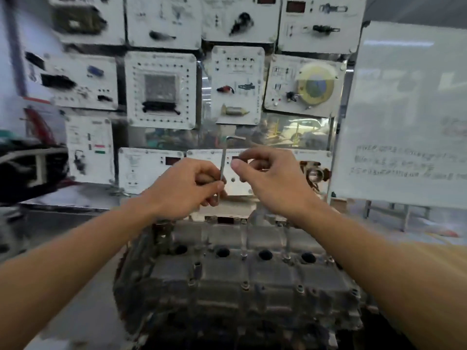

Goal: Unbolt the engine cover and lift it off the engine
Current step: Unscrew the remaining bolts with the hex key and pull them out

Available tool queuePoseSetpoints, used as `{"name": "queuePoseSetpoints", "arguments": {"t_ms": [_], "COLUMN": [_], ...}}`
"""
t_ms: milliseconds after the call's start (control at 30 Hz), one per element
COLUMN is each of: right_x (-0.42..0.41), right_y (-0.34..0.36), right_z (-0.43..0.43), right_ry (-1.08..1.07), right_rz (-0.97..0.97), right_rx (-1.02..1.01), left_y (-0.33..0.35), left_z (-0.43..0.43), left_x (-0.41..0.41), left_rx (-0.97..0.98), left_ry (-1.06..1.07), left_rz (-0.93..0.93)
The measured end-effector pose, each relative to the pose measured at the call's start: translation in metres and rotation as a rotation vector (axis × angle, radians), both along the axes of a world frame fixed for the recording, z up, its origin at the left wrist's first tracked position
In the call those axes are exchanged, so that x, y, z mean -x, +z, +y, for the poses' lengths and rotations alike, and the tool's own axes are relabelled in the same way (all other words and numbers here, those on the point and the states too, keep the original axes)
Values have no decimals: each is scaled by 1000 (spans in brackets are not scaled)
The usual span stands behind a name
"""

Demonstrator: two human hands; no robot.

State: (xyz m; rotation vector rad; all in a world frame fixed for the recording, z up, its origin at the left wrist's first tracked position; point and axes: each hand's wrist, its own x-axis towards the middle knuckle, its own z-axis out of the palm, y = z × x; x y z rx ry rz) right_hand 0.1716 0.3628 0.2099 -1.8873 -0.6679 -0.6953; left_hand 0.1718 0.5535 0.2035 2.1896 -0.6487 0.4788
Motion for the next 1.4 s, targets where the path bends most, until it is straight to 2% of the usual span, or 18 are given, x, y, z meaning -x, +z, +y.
{"name": "queuePoseSetpoints", "arguments": {"t_ms": [200,300,433,600,867,1033,1133,1233,1300,1400], "right_x": [-70,-90,-110,-126,-125,-121,-121,-123,-124,-123], "right_y": [-4,-23,-39,-56,-63,-69,-71,-62,-54,-49], "right_z": [79,79,56,42,45,51,56,61,65,71], "right_ry": [50,81,83,129,145,140,106,-21,-123,-161], "right_rz": [-122,-65,-73,-6,-93,-94,-97,-71,-84,-140], "right_rx": [199,181,209,170,204,148,71,-52,-39,1], "left_y": [-7,-22,-27,-29,-34,-34,-35,-38,-39,-40], "left_z": [52,47,36,27,29,28,28,28,29,29], "left_x": [-35,-53,-80,-102,-109,-107,-107,-108,-110,-112], "left_rx": [-97,-111,-187,-263,-266,-311,-301,-282,-252,-229], "left_ry": [119,68,-20,-41,-4,32,33,46,51,53], "left_rz": [-21,-18,80,136,103,62,43,63,87,92]}}
